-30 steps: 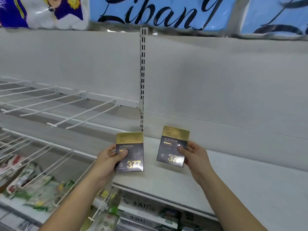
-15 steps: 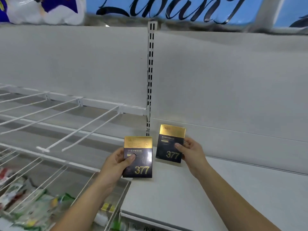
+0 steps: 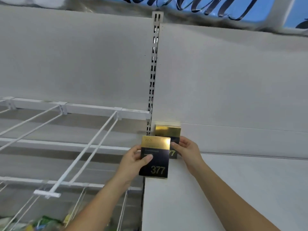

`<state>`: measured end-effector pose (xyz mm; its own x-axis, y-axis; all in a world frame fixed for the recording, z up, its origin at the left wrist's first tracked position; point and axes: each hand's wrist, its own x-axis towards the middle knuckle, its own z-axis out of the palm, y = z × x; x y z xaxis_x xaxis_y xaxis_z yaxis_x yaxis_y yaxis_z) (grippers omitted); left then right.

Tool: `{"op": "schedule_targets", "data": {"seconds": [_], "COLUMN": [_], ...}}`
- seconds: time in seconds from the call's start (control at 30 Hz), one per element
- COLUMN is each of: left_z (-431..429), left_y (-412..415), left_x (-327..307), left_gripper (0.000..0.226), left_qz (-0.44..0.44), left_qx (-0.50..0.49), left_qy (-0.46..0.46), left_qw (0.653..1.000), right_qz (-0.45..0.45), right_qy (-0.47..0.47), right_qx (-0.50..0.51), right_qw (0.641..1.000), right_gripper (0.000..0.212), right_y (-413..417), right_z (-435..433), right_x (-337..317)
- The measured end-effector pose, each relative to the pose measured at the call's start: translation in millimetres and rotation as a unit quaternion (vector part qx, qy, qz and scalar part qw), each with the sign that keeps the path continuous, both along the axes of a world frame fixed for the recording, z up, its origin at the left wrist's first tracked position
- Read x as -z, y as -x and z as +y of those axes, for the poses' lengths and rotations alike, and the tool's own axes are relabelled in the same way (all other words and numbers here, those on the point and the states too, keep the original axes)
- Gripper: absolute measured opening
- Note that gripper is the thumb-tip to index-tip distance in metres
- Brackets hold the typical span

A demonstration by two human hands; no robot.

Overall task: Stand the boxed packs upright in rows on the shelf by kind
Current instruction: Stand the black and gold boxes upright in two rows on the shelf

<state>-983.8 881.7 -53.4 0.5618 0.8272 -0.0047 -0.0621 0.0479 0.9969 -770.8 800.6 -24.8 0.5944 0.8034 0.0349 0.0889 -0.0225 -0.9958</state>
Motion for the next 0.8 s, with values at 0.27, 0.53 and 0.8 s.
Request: {"op": "schedule_targets", "data": {"seconds": [0.27,0.53,0.8], "left_z": [-11.4,-13.0,-12.8], "left_y": [-38.5,-39.1,-44.9], "left_x": [-7.5,-8.8,-11.8], "left_gripper": [0.035,0.052,0.043], "left_qz": [-0.003,0.027,0.054], "left_qx": [-0.075,-0.155,-0.156], "left_qy": [-0.13,-0.225,-0.221], "left_qw": [0.989,0.961,0.961], "right_qz": [0.029,0.047,0.074], "right_qy": [-0.009,0.003,-0.004], "right_qx": [0.051,0.05,0.05], "right_qw": [0.998,0.998,0.996], "right_gripper": [0.031,0.029,0.036], "right_y": [-19.5,-16.5,-18.7], "right_z": [-26.9,-31.9,-34.7], "right_x": [2.4,8.1,11.0]}}
